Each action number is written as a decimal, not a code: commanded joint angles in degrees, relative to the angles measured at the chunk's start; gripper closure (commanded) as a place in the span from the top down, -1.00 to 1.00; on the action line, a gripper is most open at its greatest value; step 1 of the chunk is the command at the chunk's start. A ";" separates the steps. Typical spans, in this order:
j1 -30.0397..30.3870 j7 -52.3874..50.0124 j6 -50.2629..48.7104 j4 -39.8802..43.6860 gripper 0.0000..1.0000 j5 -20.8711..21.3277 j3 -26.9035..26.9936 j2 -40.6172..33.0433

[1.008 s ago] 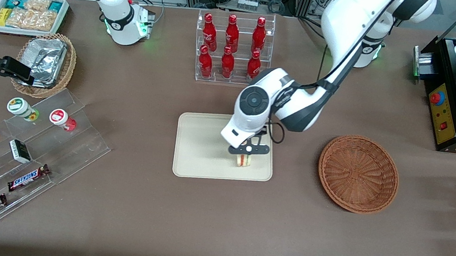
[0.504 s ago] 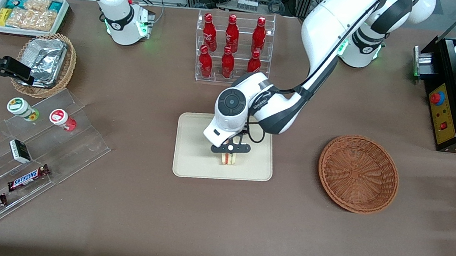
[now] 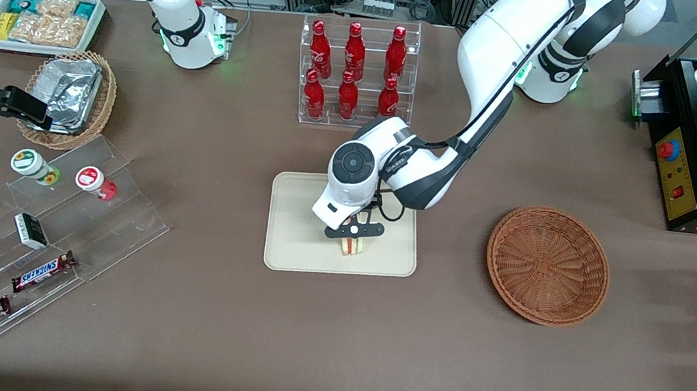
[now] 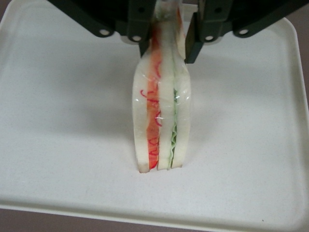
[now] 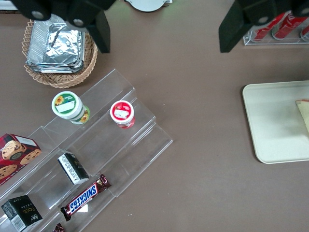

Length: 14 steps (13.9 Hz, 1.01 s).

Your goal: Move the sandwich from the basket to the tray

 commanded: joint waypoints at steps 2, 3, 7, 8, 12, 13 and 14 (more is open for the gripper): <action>-0.82 -1.72 -0.83 2.22 1.00 2.50 0.43 0.33; -0.65 -1.55 -1.01 2.49 1.00 2.42 0.42 -0.28; 0.23 -1.02 -3.55 3.36 1.00 2.51 0.78 -3.88; 0.49 -0.67 -4.51 3.37 1.00 2.86 0.86 -5.28; 6.63 3.37 -10.22 1.88 1.00 3.04 0.78 -10.82; 7.86 7.03 -11.11 0.39 1.00 2.86 0.78 -12.14; 9.62 11.25 -11.03 -1.88 1.00 2.43 0.78 -14.07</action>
